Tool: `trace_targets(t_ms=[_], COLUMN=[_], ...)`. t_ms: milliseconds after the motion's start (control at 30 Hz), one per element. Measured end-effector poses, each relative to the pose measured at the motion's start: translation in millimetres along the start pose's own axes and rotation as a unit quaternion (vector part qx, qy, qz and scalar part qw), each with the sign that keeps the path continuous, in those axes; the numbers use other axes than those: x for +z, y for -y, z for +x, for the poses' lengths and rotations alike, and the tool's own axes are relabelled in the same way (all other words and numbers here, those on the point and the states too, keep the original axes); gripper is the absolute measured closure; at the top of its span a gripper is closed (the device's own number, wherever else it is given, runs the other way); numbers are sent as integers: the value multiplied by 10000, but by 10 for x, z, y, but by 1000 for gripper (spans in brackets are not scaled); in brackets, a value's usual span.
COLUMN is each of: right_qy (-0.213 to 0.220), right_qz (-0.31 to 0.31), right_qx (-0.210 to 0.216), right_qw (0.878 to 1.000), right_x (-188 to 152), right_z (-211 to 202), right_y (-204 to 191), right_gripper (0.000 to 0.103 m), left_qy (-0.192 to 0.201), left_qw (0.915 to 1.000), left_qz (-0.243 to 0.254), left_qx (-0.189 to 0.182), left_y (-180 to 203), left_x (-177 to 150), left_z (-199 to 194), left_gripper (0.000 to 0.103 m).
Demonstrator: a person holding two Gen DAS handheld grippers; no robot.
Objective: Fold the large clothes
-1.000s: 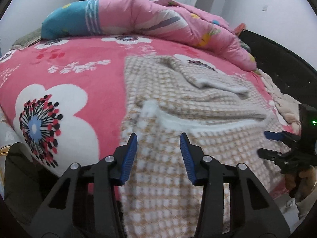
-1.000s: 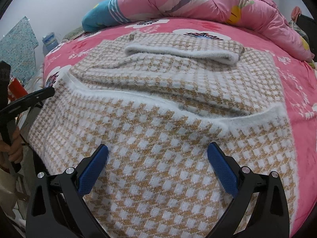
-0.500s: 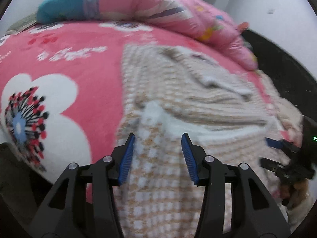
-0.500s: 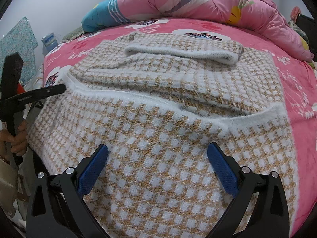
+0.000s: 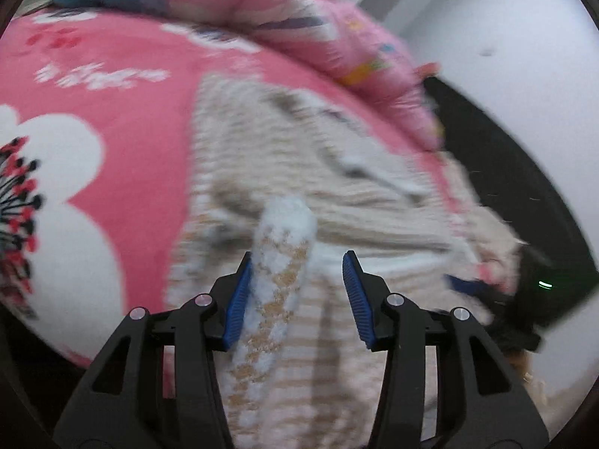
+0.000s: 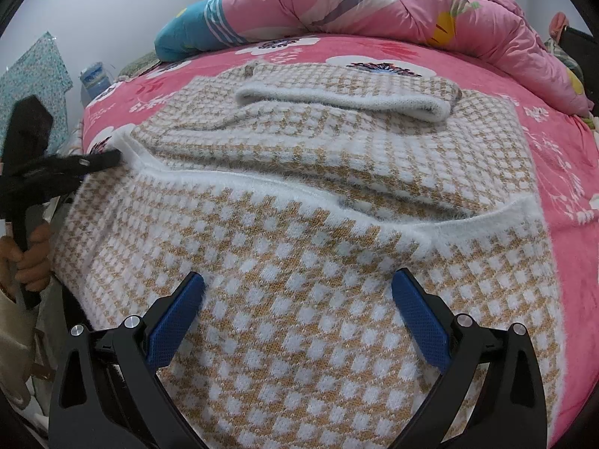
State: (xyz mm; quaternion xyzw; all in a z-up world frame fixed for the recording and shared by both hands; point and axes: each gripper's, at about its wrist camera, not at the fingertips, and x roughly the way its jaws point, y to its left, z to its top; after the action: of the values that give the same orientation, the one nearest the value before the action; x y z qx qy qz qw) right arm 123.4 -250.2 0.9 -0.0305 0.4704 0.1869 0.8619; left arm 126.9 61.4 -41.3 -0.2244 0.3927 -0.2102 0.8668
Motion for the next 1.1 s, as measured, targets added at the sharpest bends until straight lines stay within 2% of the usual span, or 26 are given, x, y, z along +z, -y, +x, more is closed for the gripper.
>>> trace_targets(t_ms=[33, 100, 133, 167, 233, 367, 467, 567, 667, 733, 833, 1000, 1033, 1100], right_qy=[2, 10, 12, 12, 14, 44, 219, 492, 651, 702, 632, 278, 180, 122], right_qz=[3, 11, 17, 22, 25, 97, 374, 642, 897, 976, 1004, 1215, 1327, 1427], right_qx=[1, 17, 25, 32, 40, 232, 447, 217, 7, -112, -272, -143, -16, 134], right_qw=[10000, 10000, 10000, 10000, 10000, 9997, 9981, 9965, 9938, 9927, 9926, 9921, 9910, 9896], right_x=[-1, 1, 2, 1, 4, -8, -28, -11, 60, 118, 226, 309, 291, 204], right_z=[0, -2, -3, -3, -7, -93, -277, -502, -627, -643, -552, -339, -309, -330], right_y=[-1, 2, 5, 6, 10, 64, 250, 546, 821, 950, 1116, 1301, 1337, 1338], right_gripper=[6, 6, 6, 6, 6, 6, 6, 6, 11, 16, 21, 34, 39, 41], left_qy=[-11, -243, -467, -610, -559, -579, -509, -450, -442, -438, -446, -459, -460, -457], left_qw=[9998, 9960, 9894, 9845, 9826, 9674, 9442, 9238, 9139, 9121, 9155, 9229, 9237, 9248], left_qz=[158, 399, 478, 530, 527, 884, 1435, 1838, 1981, 1987, 1886, 1694, 1674, 1649], left_qx=[89, 768, 1286, 1559, 1691, 2300, 2920, 3330, 3517, 3559, 3526, 3427, 3416, 3398], left_y=[58, 122, 118, 115, 165, 356, 566, 684, 742, 756, 741, 720, 711, 703], left_x=[-20, -52, -70, -86, -85, -126, -221, -304, -302, -301, -281, -239, -233, -230], left_z=[-2, 115, 218, 301, 302, 363, 386, 409, 454, 453, 417, 443, 452, 455], left_gripper=[58, 58, 58, 58, 58, 58, 58, 58, 59, 59, 59, 59, 59, 59])
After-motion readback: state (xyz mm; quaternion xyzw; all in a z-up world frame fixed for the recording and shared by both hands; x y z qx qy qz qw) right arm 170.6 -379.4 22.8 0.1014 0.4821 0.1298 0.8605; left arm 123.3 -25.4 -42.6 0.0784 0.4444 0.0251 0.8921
